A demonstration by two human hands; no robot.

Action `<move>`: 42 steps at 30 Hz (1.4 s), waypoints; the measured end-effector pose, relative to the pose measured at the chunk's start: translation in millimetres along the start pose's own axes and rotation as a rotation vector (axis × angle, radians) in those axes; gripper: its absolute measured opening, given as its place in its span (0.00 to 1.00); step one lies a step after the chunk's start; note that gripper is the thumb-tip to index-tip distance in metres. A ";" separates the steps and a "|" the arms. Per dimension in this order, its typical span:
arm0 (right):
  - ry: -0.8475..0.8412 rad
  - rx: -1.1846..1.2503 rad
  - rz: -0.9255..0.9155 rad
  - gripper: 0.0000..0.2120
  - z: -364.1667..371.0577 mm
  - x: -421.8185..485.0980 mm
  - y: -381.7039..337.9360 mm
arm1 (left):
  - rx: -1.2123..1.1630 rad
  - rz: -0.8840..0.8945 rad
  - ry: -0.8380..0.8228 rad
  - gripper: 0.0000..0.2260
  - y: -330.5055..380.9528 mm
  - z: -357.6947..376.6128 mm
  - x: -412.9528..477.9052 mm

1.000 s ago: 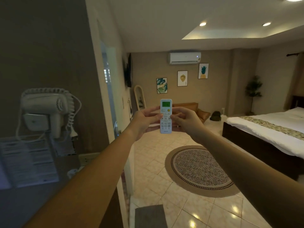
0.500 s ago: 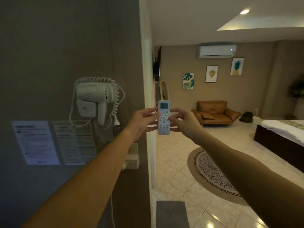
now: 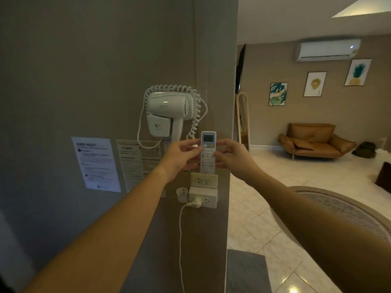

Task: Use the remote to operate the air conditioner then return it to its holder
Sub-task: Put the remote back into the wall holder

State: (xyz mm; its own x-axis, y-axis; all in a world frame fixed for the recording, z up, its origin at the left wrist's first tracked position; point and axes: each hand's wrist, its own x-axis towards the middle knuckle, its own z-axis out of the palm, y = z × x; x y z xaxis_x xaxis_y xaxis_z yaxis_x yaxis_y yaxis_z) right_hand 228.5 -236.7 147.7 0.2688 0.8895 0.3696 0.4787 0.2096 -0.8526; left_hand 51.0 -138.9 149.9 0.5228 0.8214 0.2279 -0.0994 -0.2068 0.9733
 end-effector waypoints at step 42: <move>-0.062 -0.383 0.045 0.13 177.7 86.2 140.4 | -0.032 -0.142 0.225 0.10 -190.7 -104.5 58.7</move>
State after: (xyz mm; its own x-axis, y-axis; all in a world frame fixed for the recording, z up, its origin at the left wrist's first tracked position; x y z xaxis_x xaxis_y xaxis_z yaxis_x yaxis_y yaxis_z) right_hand 170.3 -58.4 -5.8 0.2513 0.9196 0.3019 0.7479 0.0136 -0.6637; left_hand 12.2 4.2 -19.6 0.3323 0.9393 0.0853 -0.0671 -0.0667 0.9955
